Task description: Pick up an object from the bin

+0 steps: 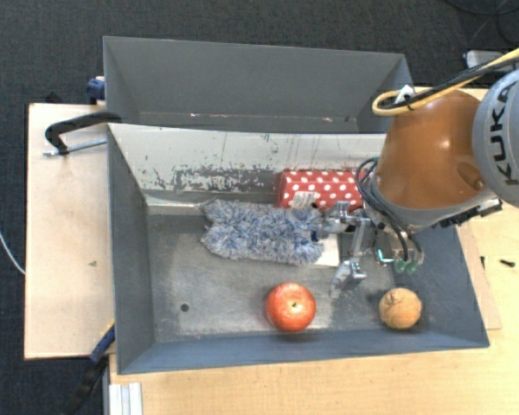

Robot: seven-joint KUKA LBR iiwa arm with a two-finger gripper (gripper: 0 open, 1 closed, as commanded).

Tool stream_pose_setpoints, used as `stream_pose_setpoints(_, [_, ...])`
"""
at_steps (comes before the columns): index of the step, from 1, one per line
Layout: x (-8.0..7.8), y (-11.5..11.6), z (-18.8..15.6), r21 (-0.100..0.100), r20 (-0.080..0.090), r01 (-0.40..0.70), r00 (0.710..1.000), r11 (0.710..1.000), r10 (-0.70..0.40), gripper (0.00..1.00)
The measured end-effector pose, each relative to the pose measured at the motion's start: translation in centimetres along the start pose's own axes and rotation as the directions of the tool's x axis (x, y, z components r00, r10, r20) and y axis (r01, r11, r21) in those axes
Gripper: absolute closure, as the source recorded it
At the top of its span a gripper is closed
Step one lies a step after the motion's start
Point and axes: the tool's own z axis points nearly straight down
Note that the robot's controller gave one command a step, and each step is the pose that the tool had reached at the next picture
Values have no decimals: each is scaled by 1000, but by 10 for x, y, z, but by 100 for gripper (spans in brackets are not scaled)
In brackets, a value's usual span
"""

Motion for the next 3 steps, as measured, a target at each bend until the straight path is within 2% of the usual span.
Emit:
stream_pose_setpoints(1, [-2, 0, -3, 0, 7, 0, 1000, 1000, 0, 0])
stream_pose_setpoints(2, [-12, 17, 109, 2, 9, 137, 991, 991, -137, 100])
stream_pose_setpoints(3, [-10, 17, 112, 1, 3, 137, 991, 991, -137, 0])
